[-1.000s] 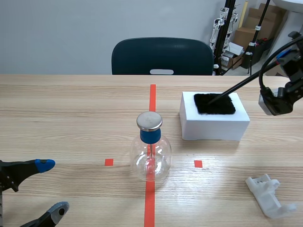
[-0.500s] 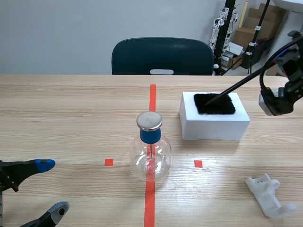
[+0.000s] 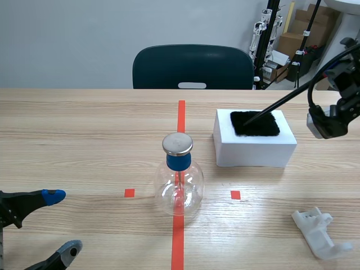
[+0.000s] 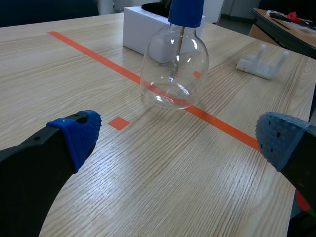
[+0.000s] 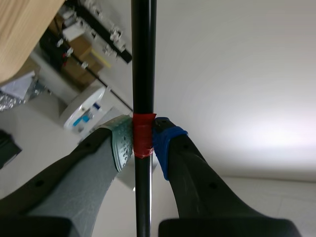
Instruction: Do the electroscope experiment. rub the rod on the fur
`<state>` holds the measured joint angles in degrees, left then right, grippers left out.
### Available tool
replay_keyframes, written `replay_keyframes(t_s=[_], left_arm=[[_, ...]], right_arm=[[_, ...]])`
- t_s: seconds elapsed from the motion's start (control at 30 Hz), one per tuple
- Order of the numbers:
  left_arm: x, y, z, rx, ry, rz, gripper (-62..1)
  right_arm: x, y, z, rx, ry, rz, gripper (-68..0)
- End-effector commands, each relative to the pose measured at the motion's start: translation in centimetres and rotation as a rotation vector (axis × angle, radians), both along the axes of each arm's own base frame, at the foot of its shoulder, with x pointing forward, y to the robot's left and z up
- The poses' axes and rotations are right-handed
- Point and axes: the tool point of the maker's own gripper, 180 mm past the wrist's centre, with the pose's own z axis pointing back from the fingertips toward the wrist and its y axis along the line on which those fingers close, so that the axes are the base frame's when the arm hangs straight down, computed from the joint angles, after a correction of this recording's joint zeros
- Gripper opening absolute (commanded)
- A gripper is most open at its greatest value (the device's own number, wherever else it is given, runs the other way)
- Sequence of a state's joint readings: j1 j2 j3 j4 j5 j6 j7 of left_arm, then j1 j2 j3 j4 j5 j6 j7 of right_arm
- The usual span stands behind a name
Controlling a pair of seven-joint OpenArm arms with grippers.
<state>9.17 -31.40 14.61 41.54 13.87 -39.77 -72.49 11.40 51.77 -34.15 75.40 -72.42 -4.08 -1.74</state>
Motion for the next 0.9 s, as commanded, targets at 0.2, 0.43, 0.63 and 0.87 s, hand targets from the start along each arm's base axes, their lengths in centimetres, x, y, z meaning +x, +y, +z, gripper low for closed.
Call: replay_keyframes(t_s=[0.2,0.43,0.63,0.87], left_arm=[[0.5,0.1,0.7,-0.023,-0.024,0.013,1.4],[0.5,0.1,0.7,-0.022,-0.024,0.013,1.4],[0.5,0.1,0.7,-0.022,-0.024,0.013,1.4],[0.5,0.1,0.7,-0.023,-0.024,0.013,1.4]], right_arm=[[0.4,-0.4,1.0,-0.028,-0.009,-0.007,-67.4],[0.5,0.1,1.5,0.004,-0.029,0.009,-67.4],[0.6,-2.3,1.3,-0.046,-0.022,-0.117,-67.4],[0.1,1.0,0.8,0.008,0.009,0.055,-67.4]])
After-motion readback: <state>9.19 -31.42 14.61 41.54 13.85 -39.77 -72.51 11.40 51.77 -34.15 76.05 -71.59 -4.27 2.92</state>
